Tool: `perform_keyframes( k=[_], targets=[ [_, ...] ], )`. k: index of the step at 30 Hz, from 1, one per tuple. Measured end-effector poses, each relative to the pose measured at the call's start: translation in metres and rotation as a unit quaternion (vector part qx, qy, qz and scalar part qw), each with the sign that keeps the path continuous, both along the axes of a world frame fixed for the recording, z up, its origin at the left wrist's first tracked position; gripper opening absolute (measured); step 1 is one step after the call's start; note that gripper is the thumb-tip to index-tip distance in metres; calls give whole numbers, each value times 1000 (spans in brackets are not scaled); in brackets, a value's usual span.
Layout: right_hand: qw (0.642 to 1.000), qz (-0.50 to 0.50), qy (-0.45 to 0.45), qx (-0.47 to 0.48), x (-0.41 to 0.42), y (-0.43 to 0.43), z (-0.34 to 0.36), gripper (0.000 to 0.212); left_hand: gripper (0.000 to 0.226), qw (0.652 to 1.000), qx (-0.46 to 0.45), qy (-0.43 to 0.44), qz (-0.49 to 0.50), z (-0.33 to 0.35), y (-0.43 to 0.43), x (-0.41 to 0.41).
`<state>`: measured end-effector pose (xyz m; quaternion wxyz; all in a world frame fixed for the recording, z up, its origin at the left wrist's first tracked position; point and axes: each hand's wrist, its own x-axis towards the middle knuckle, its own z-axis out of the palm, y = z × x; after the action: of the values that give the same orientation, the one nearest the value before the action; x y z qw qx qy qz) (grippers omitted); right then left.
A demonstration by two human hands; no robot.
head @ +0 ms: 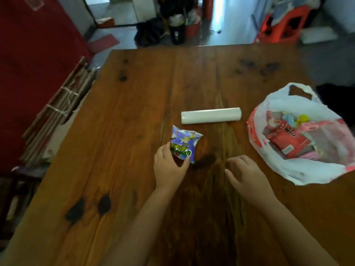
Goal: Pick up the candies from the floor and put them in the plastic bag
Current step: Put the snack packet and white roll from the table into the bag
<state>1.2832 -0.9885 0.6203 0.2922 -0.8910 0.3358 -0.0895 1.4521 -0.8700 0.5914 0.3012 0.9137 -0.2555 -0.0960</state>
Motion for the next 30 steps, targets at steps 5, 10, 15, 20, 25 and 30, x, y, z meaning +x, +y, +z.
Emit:
perform_keyframes(
  k=[5,10,15,20,25,30],
  targets=[
    [999,-15,23,40,13,4,-7,28,87,1000,20,-12,9,-16,-37,21],
    [999,-15,16,29,29,0,-14,31,84,999,32,12,11,-25,-43,26],
    [1000,13,1,-10,56,-7,-19,34,82,1000,3,12,10,-16,-19,43],
    [997,42,-18,-65,105,-30,-20,39,82,1000,-18,16,20,-2,15,73],
    [991,40,-14,-130,156,-64,-26,45,79,998,-47,35,28,12,32,89],
    [982,57,104,-144,168,-100,-40,55,80,998,-42,49,26,10,44,89]
  ],
)
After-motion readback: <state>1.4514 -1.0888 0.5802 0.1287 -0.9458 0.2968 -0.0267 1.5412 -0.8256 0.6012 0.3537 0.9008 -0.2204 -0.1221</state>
